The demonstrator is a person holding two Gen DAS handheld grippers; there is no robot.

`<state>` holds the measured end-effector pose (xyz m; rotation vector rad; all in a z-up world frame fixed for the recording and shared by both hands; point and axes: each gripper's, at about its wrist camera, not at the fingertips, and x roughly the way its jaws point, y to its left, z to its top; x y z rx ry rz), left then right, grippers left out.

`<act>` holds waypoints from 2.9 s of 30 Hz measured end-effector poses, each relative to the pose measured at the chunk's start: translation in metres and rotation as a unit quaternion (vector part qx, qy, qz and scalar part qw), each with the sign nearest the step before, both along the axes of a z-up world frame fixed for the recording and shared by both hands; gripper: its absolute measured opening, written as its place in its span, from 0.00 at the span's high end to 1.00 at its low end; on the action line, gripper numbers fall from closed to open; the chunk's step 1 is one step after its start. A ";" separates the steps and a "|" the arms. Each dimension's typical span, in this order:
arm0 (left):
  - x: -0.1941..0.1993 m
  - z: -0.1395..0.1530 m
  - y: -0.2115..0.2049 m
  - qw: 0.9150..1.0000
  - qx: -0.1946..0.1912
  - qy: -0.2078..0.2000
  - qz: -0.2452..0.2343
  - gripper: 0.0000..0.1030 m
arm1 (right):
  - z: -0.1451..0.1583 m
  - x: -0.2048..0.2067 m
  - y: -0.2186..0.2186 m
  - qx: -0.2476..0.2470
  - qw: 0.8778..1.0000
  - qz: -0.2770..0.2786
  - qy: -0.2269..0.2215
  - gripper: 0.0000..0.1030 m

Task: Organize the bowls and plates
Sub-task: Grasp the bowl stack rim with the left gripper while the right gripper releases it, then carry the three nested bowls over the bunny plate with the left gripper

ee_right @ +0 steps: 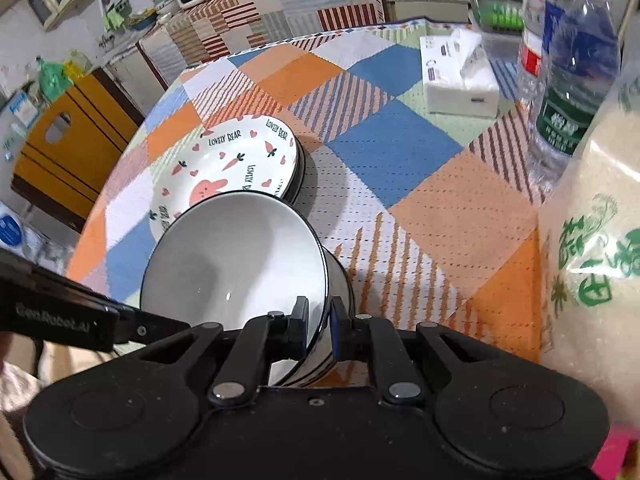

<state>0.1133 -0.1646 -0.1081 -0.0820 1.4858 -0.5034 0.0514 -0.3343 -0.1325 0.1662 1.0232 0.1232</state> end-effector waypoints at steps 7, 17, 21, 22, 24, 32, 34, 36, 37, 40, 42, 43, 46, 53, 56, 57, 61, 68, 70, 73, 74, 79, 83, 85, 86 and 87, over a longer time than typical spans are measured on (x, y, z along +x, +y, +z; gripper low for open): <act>0.007 -0.007 0.006 0.999 -0.013 0.031 0.010 0.87 | -0.001 -0.002 0.012 -0.056 0.998 0.030 -0.017 0.86; 0.011 -0.012 0.003 0.999 0.000 0.037 0.013 0.86 | -0.007 -0.003 0.026 -0.113 0.991 0.055 -0.039 0.85; 0.010 -0.016 0.001 0.999 0.004 0.046 0.010 0.85 | -0.010 -0.007 0.041 -0.172 0.980 0.080 -0.054 0.84; 0.010 -0.017 0.002 0.999 0.004 0.045 0.013 0.85 | -0.012 -0.009 0.044 -0.187 0.977 0.086 -0.059 0.82; 0.010 -0.018 0.003 0.999 -0.002 0.046 0.019 0.85 | -0.015 -0.011 0.048 -0.204 0.972 0.094 -0.067 0.80; 0.007 -0.014 0.004 1.000 -0.002 0.023 0.002 0.84 | -0.012 -0.015 0.028 -0.139 0.983 0.084 -0.082 0.77; 0.004 -0.009 0.006 1.000 0.000 0.001 -0.011 0.84 | -0.008 -0.021 0.021 -0.112 0.986 0.080 -0.093 0.77; 0.003 -0.005 0.010 1.000 -0.009 -0.013 -0.016 0.83 | -0.001 -0.031 0.013 -0.089 0.986 0.083 -0.110 0.76; 0.003 -0.004 0.013 1.000 -0.014 -0.018 -0.015 0.83 | 0.003 -0.037 0.009 -0.077 0.986 0.084 -0.120 0.75; 0.002 0.000 0.020 0.999 -0.023 -0.040 -0.014 0.81 | 0.012 -0.053 0.003 -0.063 0.983 0.092 -0.148 0.63; 0.001 0.004 0.023 0.997 -0.025 -0.067 -0.016 0.81 | 0.015 -0.062 0.004 -0.067 0.979 0.103 -0.163 0.56; 0.000 0.005 0.025 0.996 -0.027 -0.080 -0.019 0.81 | 0.015 -0.067 0.004 -0.070 0.977 0.110 -0.171 0.52; -0.001 0.005 0.029 0.993 -0.042 -0.104 -0.023 0.81 | 0.012 -0.079 0.007 -0.069 0.971 0.131 -0.190 0.37; -0.004 -0.005 0.029 0.992 -0.052 -0.107 -0.029 0.61 | -0.019 -0.080 0.023 -0.116 0.974 0.127 -0.146 0.31; -0.003 -0.010 0.028 0.993 -0.051 -0.101 -0.031 0.61 | -0.029 -0.081 0.028 -0.107 0.974 0.144 -0.139 0.30; -0.003 -0.012 0.029 0.993 -0.053 -0.097 -0.031 0.60 | -0.031 -0.081 0.030 -0.103 0.974 0.148 -0.137 0.30; -0.004 -0.024 0.029 0.994 -0.054 -0.091 -0.033 0.55 | -0.045 -0.076 0.035 -0.087 0.977 0.147 -0.125 0.15; 0.002 -0.037 0.033 0.992 -0.079 -0.102 0.002 0.53 | -0.070 -0.064 0.042 -0.071 0.982 0.126 -0.118 0.11; 0.006 -0.042 0.033 0.992 -0.071 -0.105 0.014 0.56 | -0.077 -0.060 0.046 -0.079 0.984 0.116 -0.114 0.11; 0.009 -0.051 0.033 0.992 -0.088 -0.086 0.025 0.56 | -0.084 -0.055 0.050 -0.083 0.985 0.100 -0.109 0.11; 0.010 -0.054 0.033 0.992 -0.095 -0.080 0.024 0.56 | -0.086 -0.053 0.051 -0.079 0.986 0.095 -0.109 0.11; 0.011 -0.061 0.028 0.992 -0.100 -0.078 0.012 0.65 | -0.094 -0.049 0.051 -0.070 0.986 0.085 -0.124 0.11; 0.013 -0.068 0.023 0.992 -0.103 -0.074 0.013 0.66 | -0.098 -0.047 0.053 -0.066 0.984 0.087 -0.144 0.11; 0.013 -0.073 0.021 0.991 -0.109 -0.073 0.008 0.65 | -0.099 -0.044 0.054 -0.067 0.983 0.082 -0.148 0.11; 0.014 -0.074 0.021 0.991 -0.113 -0.073 0.012 0.65 | -0.100 -0.043 0.053 -0.064 0.983 0.080 -0.151 0.11; 0.015 -0.075 0.021 0.991 -0.115 -0.070 0.014 0.65 | -0.101 -0.041 0.052 -0.060 0.984 0.079 -0.151 0.11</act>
